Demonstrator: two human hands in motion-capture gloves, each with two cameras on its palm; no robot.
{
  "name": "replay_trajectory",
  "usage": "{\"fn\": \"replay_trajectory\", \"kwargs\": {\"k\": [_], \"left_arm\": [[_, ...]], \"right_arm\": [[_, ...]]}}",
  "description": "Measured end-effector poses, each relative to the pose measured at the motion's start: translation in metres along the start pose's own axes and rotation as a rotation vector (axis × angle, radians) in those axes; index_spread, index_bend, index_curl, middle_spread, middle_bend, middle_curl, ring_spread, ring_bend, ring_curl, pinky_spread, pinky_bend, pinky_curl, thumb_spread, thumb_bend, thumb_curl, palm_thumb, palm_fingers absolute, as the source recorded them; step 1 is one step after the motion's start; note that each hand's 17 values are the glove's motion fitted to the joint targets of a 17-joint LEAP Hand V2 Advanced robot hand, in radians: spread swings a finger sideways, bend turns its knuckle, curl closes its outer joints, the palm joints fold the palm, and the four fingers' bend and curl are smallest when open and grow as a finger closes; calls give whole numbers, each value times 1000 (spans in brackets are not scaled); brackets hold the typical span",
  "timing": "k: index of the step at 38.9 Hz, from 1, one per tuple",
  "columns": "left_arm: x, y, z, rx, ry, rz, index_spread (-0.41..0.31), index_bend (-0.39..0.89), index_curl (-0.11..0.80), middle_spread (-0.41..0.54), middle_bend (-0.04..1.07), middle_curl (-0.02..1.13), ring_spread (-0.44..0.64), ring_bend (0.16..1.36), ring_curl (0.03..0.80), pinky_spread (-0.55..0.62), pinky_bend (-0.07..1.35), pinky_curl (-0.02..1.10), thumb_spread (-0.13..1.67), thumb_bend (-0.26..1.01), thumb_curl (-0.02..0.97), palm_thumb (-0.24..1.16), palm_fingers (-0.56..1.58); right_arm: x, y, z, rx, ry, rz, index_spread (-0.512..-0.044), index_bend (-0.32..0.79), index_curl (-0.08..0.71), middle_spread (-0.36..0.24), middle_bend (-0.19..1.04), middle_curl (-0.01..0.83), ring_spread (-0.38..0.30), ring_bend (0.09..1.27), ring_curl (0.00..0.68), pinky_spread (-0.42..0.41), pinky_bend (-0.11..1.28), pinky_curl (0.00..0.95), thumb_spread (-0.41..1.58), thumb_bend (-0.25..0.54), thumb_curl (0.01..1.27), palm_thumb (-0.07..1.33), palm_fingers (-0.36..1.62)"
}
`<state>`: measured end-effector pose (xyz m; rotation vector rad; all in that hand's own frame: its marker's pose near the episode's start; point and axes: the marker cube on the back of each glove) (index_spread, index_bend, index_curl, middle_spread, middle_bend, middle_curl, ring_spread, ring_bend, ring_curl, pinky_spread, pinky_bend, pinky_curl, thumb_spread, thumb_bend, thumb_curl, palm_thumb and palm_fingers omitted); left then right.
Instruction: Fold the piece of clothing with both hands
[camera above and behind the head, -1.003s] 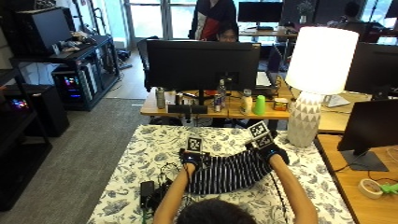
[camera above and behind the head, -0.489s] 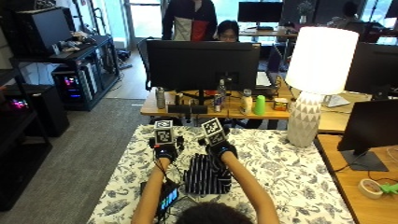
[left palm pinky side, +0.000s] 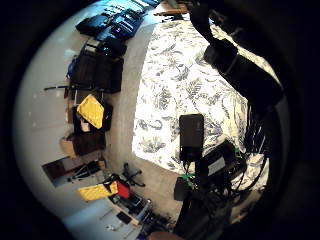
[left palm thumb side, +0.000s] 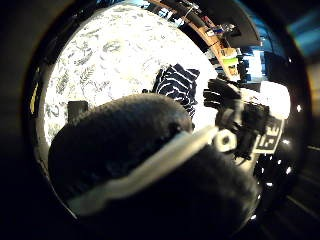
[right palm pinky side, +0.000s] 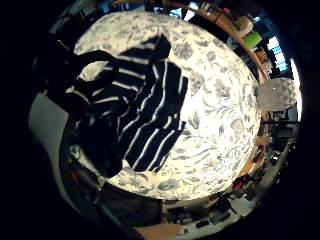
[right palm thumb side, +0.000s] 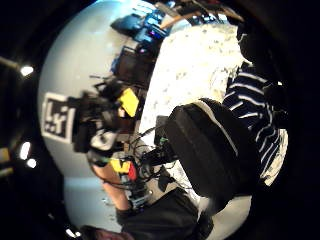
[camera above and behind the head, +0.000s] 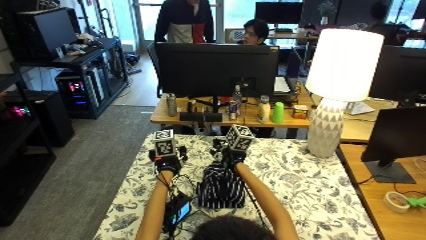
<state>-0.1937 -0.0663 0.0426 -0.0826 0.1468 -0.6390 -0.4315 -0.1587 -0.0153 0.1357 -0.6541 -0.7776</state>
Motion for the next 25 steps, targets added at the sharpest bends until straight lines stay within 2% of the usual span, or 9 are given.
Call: {"fn": "replay_trajectory", "kwargs": {"k": [4,8,13,16,25], "left_arm": [[11,1,0,-10,-12,14,65,105,154,152,198,345,155,768,309,171,743,356,959,-87,67,-125,228],[26,0,-3,3,-37,42,65,103,157,147,194,351,153,756,309,178,739,356,959,-87,62,-124,228],[51,15,-15,15,-73,86,66,100,160,143,191,354,159,746,309,184,737,355,958,-89,55,-128,229],[67,19,-21,19,-98,110,66,101,162,148,183,353,160,745,309,189,738,355,958,-90,52,-131,227],[97,6,-10,-44,-132,96,66,103,169,151,179,348,170,742,310,196,744,357,958,-89,44,-130,221]], "right_arm": [[27,9,-44,102,196,208,-229,76,330,-85,319,464,-132,761,435,-154,820,458,1369,-26,212,472,832],[62,20,-80,147,325,278,-230,80,307,-79,303,456,-120,720,411,-112,765,426,1363,-20,205,452,842],[68,59,-124,185,391,304,-232,80,286,-75,280,449,-116,689,397,-80,729,402,1358,-15,199,441,862],[91,75,-144,202,416,335,-233,84,275,-74,271,447,-115,679,396,-66,698,390,1359,-14,194,433,869],[116,103,-159,214,423,418,-231,85,254,-72,243,441,-113,648,391,-42,635,366,1358,-11,187,427,906]]}}
